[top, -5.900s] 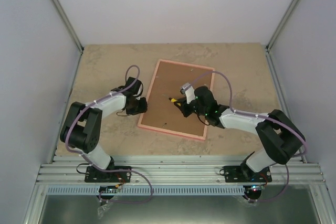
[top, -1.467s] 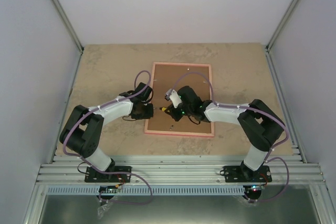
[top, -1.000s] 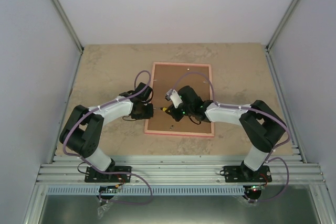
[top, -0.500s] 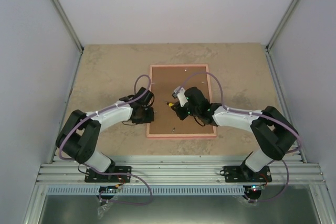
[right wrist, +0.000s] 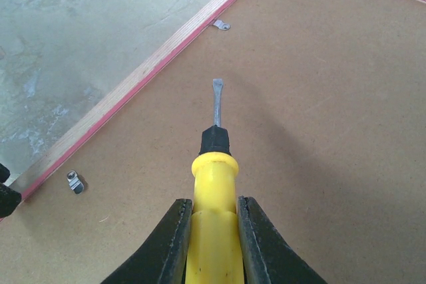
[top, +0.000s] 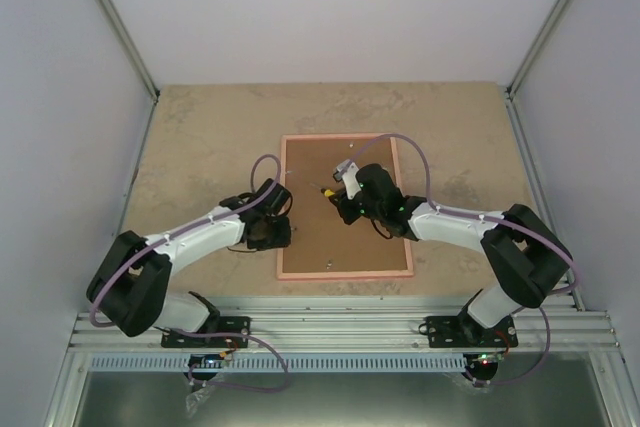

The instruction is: Take the photo out of the frame

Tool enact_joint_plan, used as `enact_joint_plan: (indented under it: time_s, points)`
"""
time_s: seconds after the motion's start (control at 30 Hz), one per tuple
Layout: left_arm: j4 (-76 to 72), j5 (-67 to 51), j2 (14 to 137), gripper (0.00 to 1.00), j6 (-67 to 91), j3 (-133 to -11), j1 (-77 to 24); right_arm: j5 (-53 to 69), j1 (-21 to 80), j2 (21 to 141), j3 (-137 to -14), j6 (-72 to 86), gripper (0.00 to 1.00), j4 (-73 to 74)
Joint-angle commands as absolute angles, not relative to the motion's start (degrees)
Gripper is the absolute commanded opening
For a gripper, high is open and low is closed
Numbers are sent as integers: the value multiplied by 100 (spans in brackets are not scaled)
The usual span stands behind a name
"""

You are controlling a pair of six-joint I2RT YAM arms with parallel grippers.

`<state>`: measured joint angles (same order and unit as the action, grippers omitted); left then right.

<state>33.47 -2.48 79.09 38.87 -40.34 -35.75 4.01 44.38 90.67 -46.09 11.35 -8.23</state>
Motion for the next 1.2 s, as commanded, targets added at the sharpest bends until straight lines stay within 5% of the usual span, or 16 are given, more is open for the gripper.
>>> enact_joint_plan:
  time_s: [0.0,0.17,0.67,1.17]
  points:
    - [3554,-53,7819,36,3915,-4362,-3604,320,4413,8935,-4496,1184,0,-1027]
    - [3614,358,8093,47,3770,-4950,-3562,290,4404,8899,-4462,1193,0,-1054]
    - [3178,134,9950,53,2941,-6293,-2482,311,4344,8936,-4447,1204,0,-1085]
    - [3238,-208,10454,17,2669,-6607,-2399,381,4333,8960,-4503,1212,1,-1065]
